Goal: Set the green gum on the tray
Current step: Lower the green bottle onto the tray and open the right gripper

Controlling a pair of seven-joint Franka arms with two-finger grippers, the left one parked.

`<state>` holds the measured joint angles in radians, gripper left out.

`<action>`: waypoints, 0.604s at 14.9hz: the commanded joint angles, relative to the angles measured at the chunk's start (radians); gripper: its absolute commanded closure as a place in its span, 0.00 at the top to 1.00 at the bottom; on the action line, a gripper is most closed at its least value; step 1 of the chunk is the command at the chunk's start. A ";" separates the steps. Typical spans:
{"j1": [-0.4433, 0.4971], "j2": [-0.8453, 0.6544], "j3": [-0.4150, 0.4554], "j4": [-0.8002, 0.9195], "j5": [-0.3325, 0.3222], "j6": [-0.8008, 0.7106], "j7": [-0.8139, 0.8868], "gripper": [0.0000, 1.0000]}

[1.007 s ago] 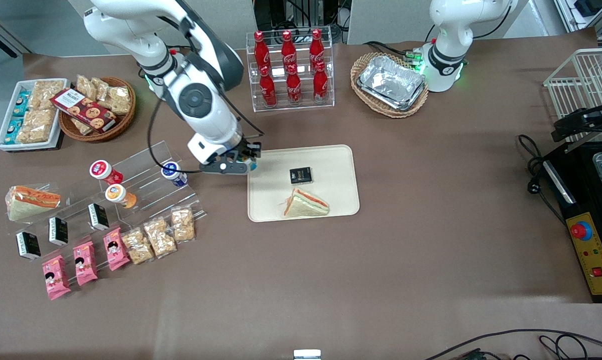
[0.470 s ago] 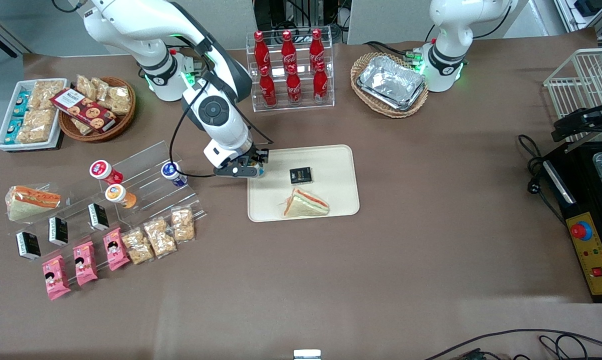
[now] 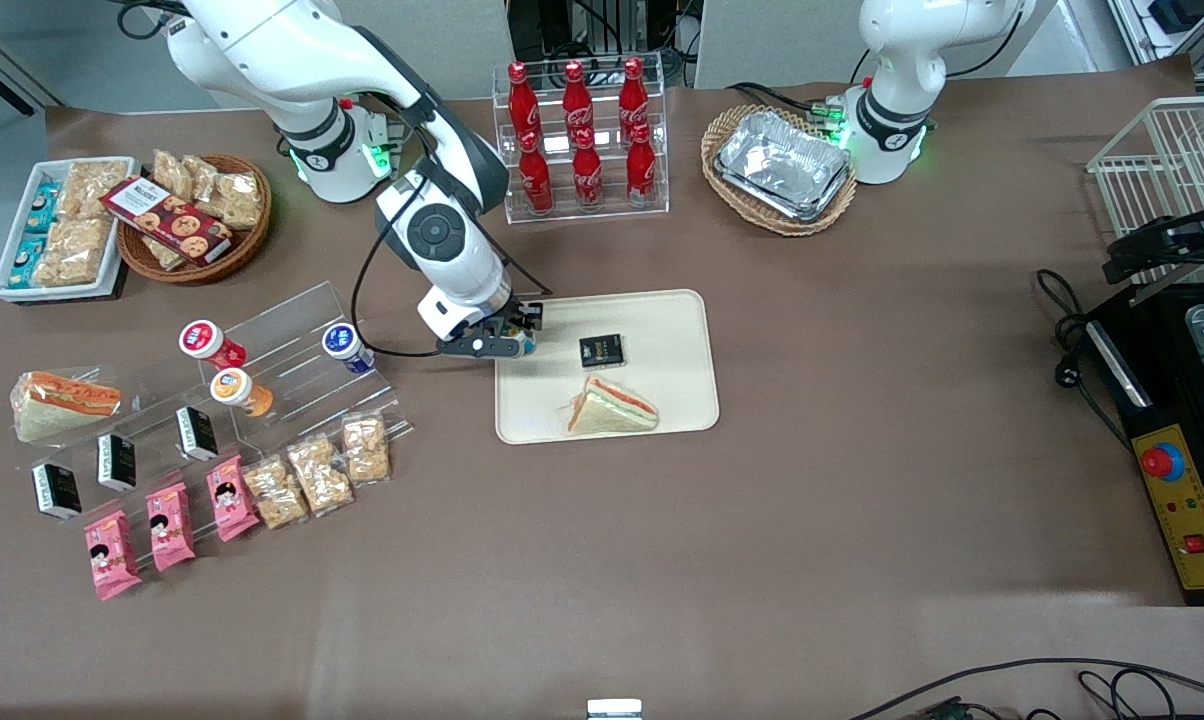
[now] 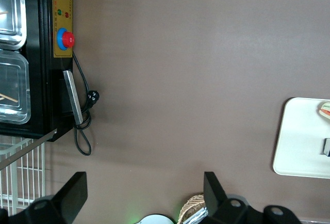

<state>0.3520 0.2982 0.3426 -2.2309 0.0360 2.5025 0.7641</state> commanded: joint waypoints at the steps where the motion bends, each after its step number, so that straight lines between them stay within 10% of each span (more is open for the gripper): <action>1: 0.012 0.015 -0.002 -0.004 -0.022 0.033 0.032 0.41; 7: 0.021 0.045 -0.002 -0.003 -0.059 0.073 0.089 0.62; 9: 0.019 0.048 -0.002 -0.001 -0.067 0.073 0.109 0.88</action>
<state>0.3652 0.3354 0.3426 -2.2308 -0.0013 2.5469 0.8213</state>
